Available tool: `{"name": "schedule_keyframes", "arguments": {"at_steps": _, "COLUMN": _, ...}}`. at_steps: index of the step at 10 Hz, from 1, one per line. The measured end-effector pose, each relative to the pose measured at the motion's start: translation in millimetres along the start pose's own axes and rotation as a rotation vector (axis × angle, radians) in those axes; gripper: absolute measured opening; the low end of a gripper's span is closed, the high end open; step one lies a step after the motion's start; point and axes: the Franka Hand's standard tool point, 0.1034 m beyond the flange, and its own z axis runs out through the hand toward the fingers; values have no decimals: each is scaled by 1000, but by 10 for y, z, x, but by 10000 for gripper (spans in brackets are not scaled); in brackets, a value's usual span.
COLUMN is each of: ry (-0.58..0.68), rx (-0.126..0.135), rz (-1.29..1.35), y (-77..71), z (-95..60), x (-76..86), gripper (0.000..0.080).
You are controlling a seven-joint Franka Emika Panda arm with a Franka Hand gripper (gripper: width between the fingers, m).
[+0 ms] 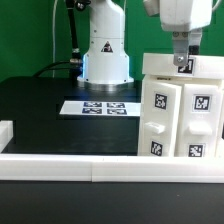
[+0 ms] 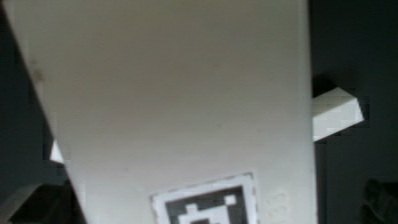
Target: Assemble cabinet
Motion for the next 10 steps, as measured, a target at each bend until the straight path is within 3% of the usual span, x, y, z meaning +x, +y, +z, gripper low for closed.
{"name": "schedule_keyframes", "arguments": {"at_steps": 1, "ry": -2, "rx": 2, "rz": 3, "y": 5, "z": 16, "x": -22, "gripper": 775}}
{"name": "schedule_keyframes", "arguments": {"at_steps": 2, "ry": -3, "rx": 3, "rz": 6, "y": 12, "z": 20, "x": -35, "gripper": 600}}
{"name": "schedule_keyframes", "arguments": {"at_steps": 4, "ry": -3, "rx": 3, "rz": 8, "y": 18, "z": 20, "x": -45, "gripper": 557}}
{"name": "schedule_keyframes", "arguments": {"at_steps": 7, "ry": -3, "rx": 3, "rz": 29, "y": 22, "z": 19, "x": -53, "gripper": 557}}
{"name": "schedule_keyframes", "arguments": {"at_steps": 10, "ry": -3, "rx": 3, "rz": 289, "y": 21, "z": 20, "x": -51, "gripper": 557}}
